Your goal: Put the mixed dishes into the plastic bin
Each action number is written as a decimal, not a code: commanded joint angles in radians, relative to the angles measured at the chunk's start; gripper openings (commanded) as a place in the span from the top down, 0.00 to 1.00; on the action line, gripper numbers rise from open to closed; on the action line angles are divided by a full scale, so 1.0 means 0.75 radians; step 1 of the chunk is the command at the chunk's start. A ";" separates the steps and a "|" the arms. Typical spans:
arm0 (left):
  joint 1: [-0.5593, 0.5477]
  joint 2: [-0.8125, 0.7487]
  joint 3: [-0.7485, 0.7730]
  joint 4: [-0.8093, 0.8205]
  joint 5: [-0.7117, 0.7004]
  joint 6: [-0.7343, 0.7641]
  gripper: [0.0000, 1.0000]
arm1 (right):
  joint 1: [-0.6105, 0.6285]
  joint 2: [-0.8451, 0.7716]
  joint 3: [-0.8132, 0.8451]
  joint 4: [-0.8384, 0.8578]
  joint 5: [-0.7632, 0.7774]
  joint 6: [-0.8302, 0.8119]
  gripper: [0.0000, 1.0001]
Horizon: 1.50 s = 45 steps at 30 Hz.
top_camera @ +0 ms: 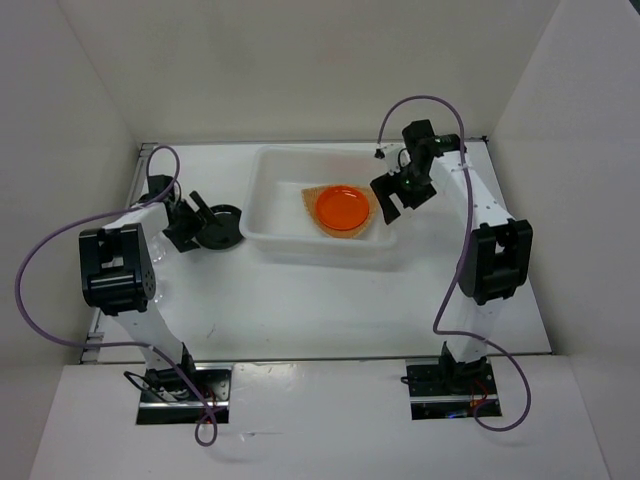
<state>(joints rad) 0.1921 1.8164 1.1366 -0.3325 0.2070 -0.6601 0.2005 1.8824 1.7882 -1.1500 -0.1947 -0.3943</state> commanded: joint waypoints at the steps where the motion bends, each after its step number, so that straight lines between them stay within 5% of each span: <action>1: 0.008 0.053 -0.012 0.024 0.023 0.031 0.02 | 0.009 -0.135 -0.054 0.104 0.016 0.012 0.04; 7: 0.032 0.106 -0.012 0.051 0.074 0.046 0.19 | 0.009 -0.176 -0.148 0.142 0.055 0.025 0.04; 14: 0.045 0.157 0.012 0.089 0.158 0.046 0.63 | -0.038 -0.217 -0.332 0.183 -0.002 0.063 0.04; 17: 0.045 0.157 0.027 0.077 0.172 0.046 0.99 | -0.053 -0.274 -0.469 0.259 -0.002 0.094 0.04; 27: 0.045 -0.057 0.296 -0.148 0.048 -0.054 1.00 | -0.067 -0.370 -0.839 0.398 -0.029 0.202 0.06; 34: 0.045 -0.133 0.681 -0.232 0.002 -0.206 1.00 | -0.067 -0.385 -0.805 0.412 0.028 0.227 0.11; 37: 0.030 -0.172 0.753 -0.213 0.051 -0.263 1.00 | -0.106 -0.385 -0.716 0.386 0.025 0.227 0.13; 42: -0.067 -0.191 0.722 0.099 0.413 -0.306 1.00 | -0.155 -0.293 -0.442 0.312 -0.053 0.203 0.13; 45: -0.221 -0.040 0.924 -0.014 0.564 -0.208 1.00 | -0.190 -0.252 -0.294 0.282 -0.069 0.186 0.13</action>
<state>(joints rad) 0.1352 1.7069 1.7271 -0.3744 0.4301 -0.8410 0.0757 1.6760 1.4712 -0.9092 -0.2176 -0.2375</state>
